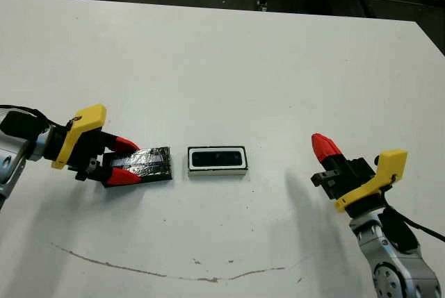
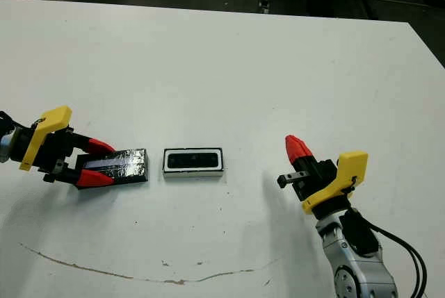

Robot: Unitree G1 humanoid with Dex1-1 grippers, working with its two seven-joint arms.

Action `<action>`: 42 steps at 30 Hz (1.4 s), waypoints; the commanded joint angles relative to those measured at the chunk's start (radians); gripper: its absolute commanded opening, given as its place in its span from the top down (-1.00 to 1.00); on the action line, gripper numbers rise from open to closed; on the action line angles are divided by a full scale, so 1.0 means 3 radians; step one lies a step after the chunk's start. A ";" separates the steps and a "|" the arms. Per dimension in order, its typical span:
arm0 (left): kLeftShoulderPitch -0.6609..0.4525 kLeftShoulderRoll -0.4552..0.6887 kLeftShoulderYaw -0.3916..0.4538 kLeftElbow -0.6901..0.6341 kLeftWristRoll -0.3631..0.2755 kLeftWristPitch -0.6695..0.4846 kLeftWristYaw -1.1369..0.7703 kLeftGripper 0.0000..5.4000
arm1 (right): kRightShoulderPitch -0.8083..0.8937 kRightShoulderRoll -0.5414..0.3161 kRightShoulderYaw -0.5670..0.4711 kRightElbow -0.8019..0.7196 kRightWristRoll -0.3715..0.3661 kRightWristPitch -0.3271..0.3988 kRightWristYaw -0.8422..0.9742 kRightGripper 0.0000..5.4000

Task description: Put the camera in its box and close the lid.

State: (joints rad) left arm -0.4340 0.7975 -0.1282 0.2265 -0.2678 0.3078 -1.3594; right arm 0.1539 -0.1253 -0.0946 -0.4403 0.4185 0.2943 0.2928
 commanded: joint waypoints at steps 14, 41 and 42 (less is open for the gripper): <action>-0.0079 -0.0483 0.0483 -0.0253 -0.0557 0.0419 0.0685 -0.17 | 0.0005 -0.0038 0.0011 -0.0022 -0.0007 0.0060 -0.0067 1.00; -0.0524 -0.0985 -0.0306 0.0850 -0.0139 -0.0171 -0.0298 -0.17 | 0.0063 -0.0018 0.0069 0.0005 0.0014 0.0004 -0.0033 1.00; -0.0533 -0.1004 -0.0305 0.0876 -0.0148 -0.0164 -0.0323 -0.17 | 0.0063 -0.0021 0.0069 0.0010 0.0010 -0.0012 -0.0023 1.00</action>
State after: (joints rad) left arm -0.5959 0.5161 -0.1994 0.4648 -0.3289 0.2534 -1.4423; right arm 0.1647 -0.1236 -0.0718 -0.4429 0.4211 0.2967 0.2801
